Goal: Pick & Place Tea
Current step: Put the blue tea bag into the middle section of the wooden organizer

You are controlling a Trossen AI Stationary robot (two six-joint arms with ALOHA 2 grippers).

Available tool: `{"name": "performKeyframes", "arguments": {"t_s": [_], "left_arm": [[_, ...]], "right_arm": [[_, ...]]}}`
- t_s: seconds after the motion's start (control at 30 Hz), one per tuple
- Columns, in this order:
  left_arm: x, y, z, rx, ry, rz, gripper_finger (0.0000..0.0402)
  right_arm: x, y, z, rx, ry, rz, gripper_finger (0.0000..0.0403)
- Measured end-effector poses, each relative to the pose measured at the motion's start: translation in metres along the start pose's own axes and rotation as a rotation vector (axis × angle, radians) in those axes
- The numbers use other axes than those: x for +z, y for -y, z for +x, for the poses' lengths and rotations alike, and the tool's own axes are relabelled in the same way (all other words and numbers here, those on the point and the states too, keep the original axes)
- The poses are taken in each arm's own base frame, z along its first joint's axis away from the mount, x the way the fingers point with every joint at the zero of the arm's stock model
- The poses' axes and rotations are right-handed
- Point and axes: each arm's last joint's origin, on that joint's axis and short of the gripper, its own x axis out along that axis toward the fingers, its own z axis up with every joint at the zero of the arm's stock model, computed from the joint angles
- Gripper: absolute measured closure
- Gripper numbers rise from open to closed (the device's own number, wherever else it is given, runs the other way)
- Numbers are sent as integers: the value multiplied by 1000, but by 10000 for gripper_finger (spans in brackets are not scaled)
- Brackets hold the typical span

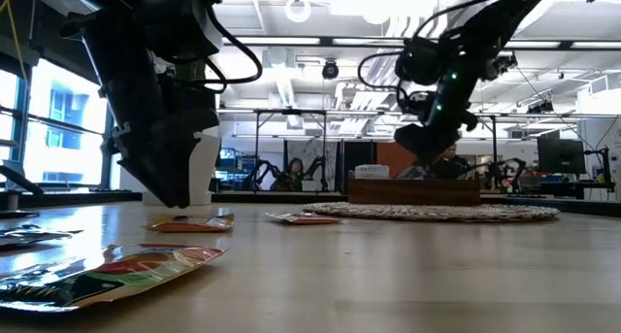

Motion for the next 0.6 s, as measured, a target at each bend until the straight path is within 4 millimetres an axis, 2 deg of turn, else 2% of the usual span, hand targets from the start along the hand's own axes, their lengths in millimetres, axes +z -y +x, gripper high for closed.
{"name": "performKeyframes", "arguments": {"t_s": [0.1, 0.23, 0.4, 0.6], "left_arm": [[0, 0, 0, 2, 6, 0, 271], [0, 0, 0, 2, 7, -1, 271], [0, 0, 0, 3, 7, -1, 271], [0, 0, 0, 2, 8, -1, 271]], "right_arm": [[-6, 1, 0, -13, -46, -4, 336], [-5, 0, 1, 5, -44, 31, 392], [-6, -4, 5, 43, -52, 87, 391], [-11, -14, 25, 29, -72, 77, 397]]}}
